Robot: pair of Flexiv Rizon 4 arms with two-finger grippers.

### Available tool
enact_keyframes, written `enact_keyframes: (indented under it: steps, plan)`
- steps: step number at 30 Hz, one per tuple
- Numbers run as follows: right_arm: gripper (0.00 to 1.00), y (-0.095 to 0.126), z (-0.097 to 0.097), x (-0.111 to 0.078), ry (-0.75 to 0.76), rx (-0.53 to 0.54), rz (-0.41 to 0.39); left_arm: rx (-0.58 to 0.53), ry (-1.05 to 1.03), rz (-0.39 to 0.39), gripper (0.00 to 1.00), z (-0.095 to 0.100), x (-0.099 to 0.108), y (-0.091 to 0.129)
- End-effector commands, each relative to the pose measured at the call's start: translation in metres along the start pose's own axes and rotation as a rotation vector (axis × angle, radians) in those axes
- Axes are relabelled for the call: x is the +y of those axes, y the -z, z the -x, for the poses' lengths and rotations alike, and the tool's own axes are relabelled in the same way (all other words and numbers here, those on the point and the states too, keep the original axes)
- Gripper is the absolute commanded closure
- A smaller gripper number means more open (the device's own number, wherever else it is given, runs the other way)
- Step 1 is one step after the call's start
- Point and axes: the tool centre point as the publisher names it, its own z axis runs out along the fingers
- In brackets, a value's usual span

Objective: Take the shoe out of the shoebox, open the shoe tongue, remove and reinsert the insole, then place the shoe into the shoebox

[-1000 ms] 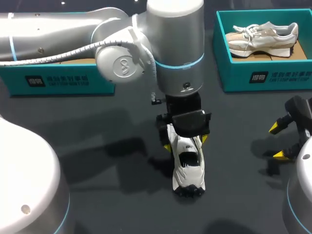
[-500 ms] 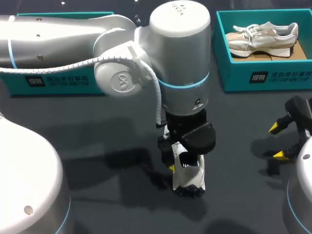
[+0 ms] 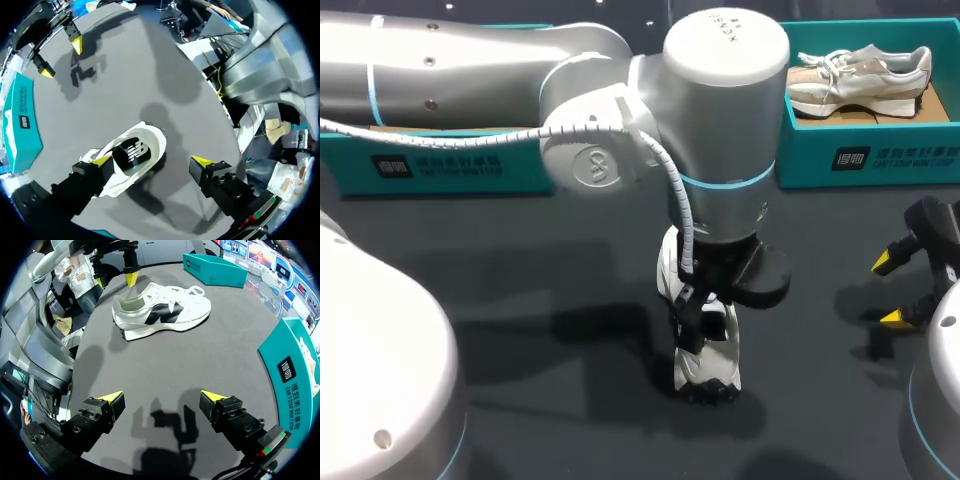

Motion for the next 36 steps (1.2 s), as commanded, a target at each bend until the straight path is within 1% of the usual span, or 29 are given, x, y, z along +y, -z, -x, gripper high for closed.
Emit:
enact_keyframes:
  steps: [1,4,6,8,9,11,15,18,25,33,36]
  plan:
    - [0.00,0.000,-0.001,0.000,-0.001,-0.003,-0.003,-0.044,0.144,0.068,0.00,-0.006,-0.014,-0.009]
    - [0.00,0.000,-0.001,0.000,-0.001,-0.003,-0.003,-0.064,0.208,0.089,0.00,-0.012,-0.017,-0.015]
    - [0.00,0.000,-0.001,0.000,-0.001,-0.003,-0.003,-0.068,0.240,0.082,0.00,-0.015,-0.018,-0.020]
    - [0.00,0.000,-0.001,0.000,-0.001,-0.003,-0.003,-0.086,0.285,0.104,0.00,-0.017,-0.019,-0.026]
    - [0.00,0.000,-0.001,0.000,-0.001,-0.003,-0.003,-0.085,0.289,0.095,0.00,-0.017,-0.019,-0.028]
    - [0.00,0.000,-0.001,0.000,-0.001,-0.003,-0.003,-0.092,0.315,0.102,0.00,-0.016,-0.020,-0.034]
    - [0.00,0.000,-0.001,0.000,-0.001,-0.003,-0.003,-0.078,0.330,0.065,0.00,-0.012,-0.018,-0.046]
    - [0.00,0.000,-0.001,0.000,-0.001,-0.003,-0.003,-0.080,0.346,0.059,0.00,-0.009,-0.016,-0.052]
    - [0.00,0.000,-0.001,0.000,-0.001,-0.003,-0.003,-0.088,0.382,0.070,0.00,-0.008,-0.014,-0.066]
    - [0.00,0.000,-0.001,0.000,-0.001,-0.003,-0.003,-0.098,0.416,0.070,0.10,-0.010,-0.016,-0.078]
    - [0.00,0.000,-0.001,0.000,-0.001,-0.003,-0.003,-0.106,0.442,0.074,0.16,-0.011,-0.016,-0.082]
